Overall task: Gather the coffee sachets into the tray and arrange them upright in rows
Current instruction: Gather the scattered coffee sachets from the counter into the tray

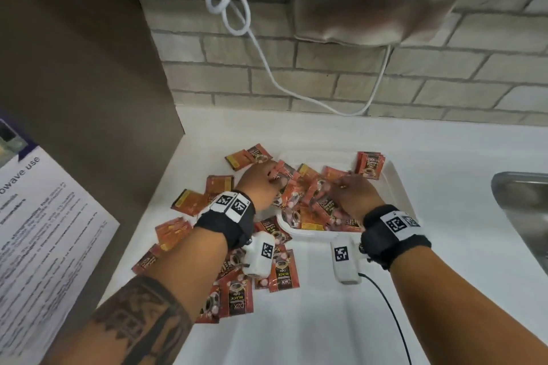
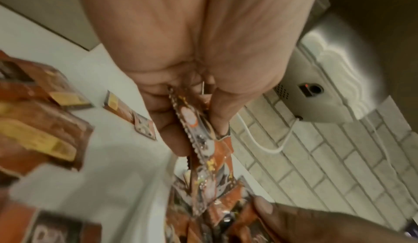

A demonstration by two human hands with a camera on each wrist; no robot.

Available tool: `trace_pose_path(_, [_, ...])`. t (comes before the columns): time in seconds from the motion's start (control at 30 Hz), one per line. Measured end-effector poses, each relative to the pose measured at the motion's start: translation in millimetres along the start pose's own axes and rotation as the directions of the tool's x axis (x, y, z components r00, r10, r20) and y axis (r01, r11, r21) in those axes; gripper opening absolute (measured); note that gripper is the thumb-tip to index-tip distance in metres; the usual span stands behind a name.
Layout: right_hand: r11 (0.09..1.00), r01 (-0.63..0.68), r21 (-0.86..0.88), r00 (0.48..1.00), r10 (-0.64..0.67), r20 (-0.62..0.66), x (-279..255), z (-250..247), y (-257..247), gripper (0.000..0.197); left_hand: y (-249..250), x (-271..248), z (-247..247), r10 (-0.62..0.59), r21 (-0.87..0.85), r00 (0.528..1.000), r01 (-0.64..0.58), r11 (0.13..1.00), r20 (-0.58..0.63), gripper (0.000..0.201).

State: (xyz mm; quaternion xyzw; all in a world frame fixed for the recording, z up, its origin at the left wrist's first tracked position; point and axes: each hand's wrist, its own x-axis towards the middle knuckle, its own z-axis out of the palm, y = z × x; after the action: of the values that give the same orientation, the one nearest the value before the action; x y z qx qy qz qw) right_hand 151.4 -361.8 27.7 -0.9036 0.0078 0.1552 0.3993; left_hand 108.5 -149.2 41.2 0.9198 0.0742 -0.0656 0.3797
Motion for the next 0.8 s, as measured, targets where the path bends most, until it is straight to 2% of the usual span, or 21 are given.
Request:
trace_pose_path(0.07, [0.996, 0.002, -0.088, 0.998, 0.004, 0.061, -3.9, 2.8, 0.0, 0.013, 8.8, 4.0, 15.1, 0.003, 0.018, 0.999, -0.003, 1.0, 0.034, 0.043])
trace_pose_path(0.13, [0.997, -0.029, -0.078, 0.994, 0.037, 0.104, -5.5, 4.4, 2.1, 0.01, 14.2, 6.5, 27.7, -0.004, 0.048, 0.998, 0.002, 0.999, 0.056, 0.039])
trace_pose_path(0.23, [0.982, 0.004, -0.191, 0.993, 0.018, 0.116, -6.9, 3.1, 5.9, 0.02, 14.1, 9.2, 40.6, -0.013, 0.08, 0.998, 0.008, 0.997, 0.064, 0.031])
trace_pose_path(0.43, [0.97, 0.052, -0.237, 0.992, -0.023, 0.126, -9.8, 0.9, 8.8, 0.023, 6.0, 13.3, 52.0, 0.011, 0.184, 0.998, -0.023, 0.983, 0.066, 0.045])
trace_pose_path(0.63, [0.953, 0.026, -0.301, 0.995, 0.005, 0.102, -9.0, 5.3, 3.3, 0.027, 0.1, 11.5, 45.8, 0.063, 0.208, 0.997, -0.069, 0.976, 0.033, 0.054])
trace_pose_path(0.73, [0.935, -0.014, -0.354, 0.998, 0.037, 0.058, -11.3, 3.1, -6.4, 0.033, -4.2, 9.8, 41.7, 0.085, 0.157, 0.996, -0.085, 0.984, 0.004, 0.046])
trace_pose_path(0.8, [0.936, -0.011, -0.351, 1.0, 0.015, 0.006, -10.9, 2.5, -13.6, 0.034, -8.6, 10.8, 35.2, 0.087, 0.136, 0.995, -0.08, 0.987, -0.043, 0.038])
